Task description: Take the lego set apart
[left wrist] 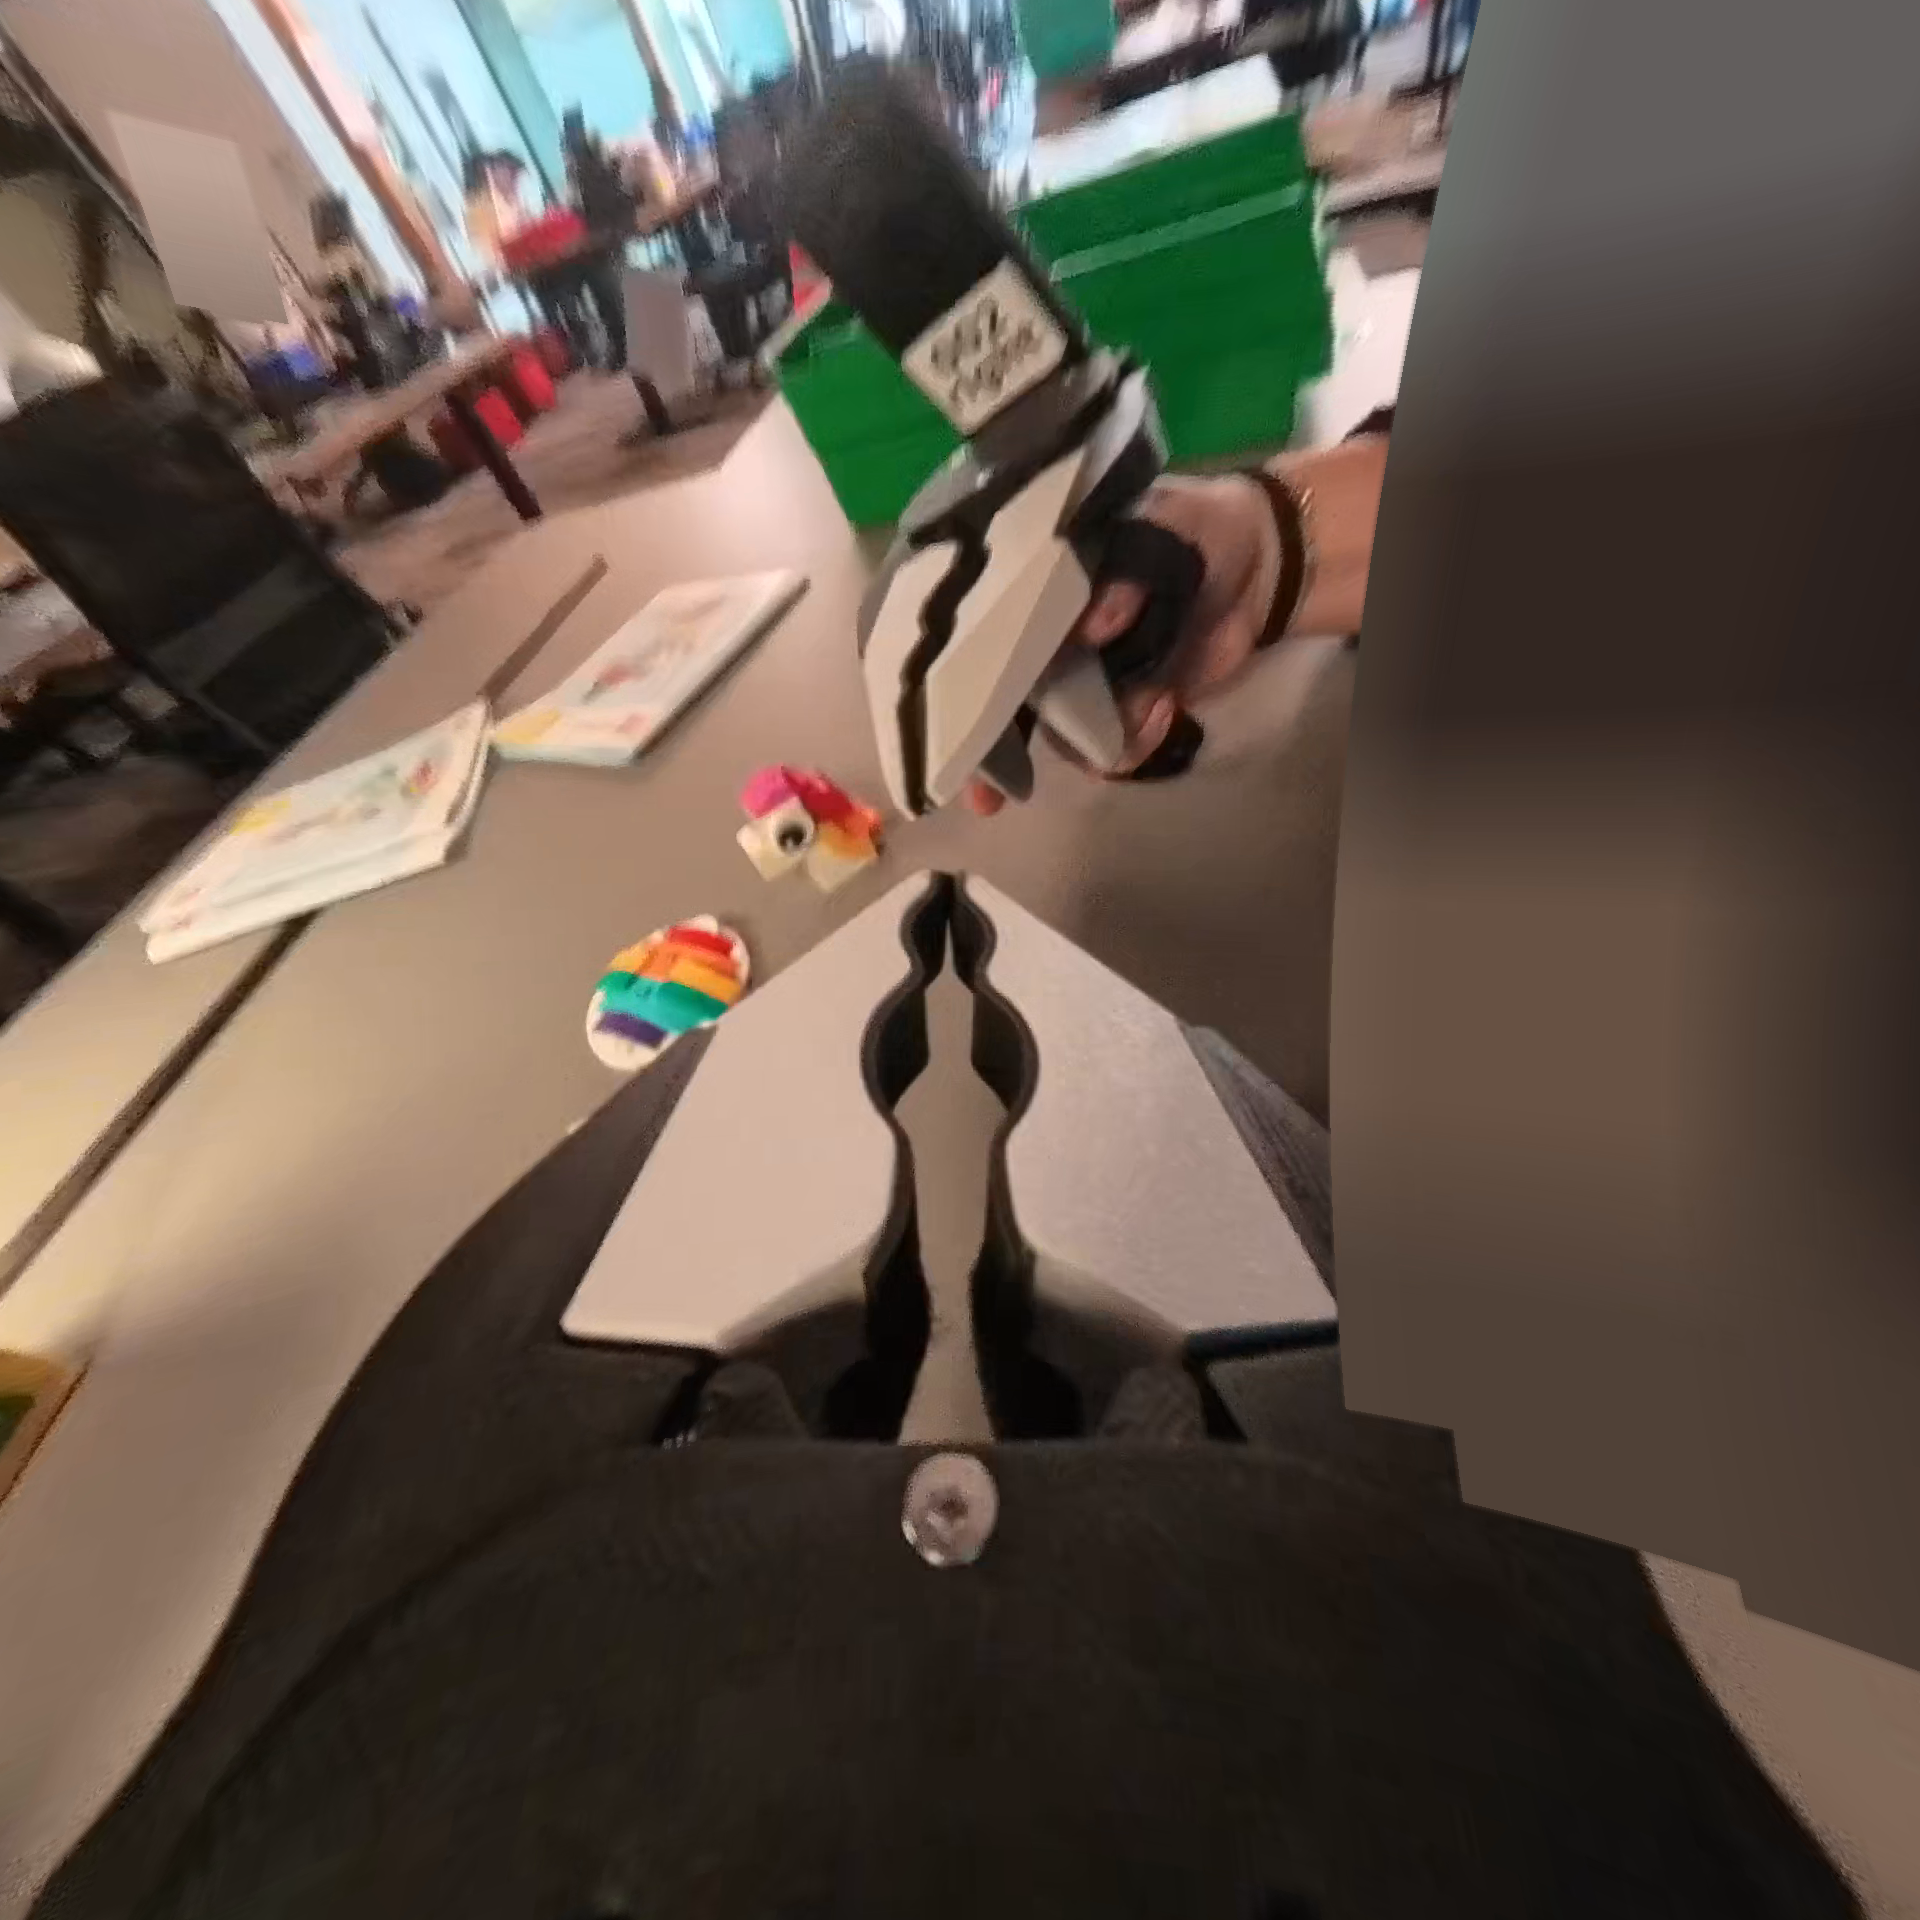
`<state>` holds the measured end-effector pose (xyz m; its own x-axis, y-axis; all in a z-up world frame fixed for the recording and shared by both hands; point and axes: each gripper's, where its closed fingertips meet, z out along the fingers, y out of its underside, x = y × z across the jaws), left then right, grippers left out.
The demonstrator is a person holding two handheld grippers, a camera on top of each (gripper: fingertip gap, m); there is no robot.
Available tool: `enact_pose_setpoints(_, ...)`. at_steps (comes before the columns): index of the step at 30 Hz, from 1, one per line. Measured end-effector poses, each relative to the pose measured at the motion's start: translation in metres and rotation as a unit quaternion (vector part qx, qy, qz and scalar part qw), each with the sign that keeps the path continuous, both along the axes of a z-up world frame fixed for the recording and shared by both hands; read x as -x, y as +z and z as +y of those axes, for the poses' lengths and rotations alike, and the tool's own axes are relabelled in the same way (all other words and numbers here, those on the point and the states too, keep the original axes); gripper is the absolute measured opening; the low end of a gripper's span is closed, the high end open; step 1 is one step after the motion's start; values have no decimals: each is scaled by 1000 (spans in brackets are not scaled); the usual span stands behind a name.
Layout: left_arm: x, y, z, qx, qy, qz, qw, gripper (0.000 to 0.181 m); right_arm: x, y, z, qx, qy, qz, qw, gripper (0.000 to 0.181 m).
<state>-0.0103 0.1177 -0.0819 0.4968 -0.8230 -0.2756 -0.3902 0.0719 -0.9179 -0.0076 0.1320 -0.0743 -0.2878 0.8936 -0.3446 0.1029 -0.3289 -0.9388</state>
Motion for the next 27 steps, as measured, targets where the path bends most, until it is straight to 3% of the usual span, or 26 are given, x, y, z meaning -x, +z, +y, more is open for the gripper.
enact_pose_setpoints(4,8,-22,14,71,40,9,997,0,7,-15,-5,-63,-10,-37,997,15)
enact_pose_setpoints(9,36,-22,36,98,110,-36,988,0,12,-26,-6,-151,-33,-63,986,30)
enact_pose_setpoints(12,55,-13,50,73,163,-88,980,0,15,-32,-11,-214,-39,-73,973,34)
enact_pose_setpoints(18,77,10,62,-9,204,-185,961,2,34,-60,-46,-329,9,-127,936,43)
enact_pose_setpoints(23,85,18,64,-70,222,-200,952,0,76,-77,-68,-294,21,-194,936,59)
enact_pose_setpoints(27,84,20,62,-80,216,-203,952,0,98,-93,-69,-308,1,-247,919,69)
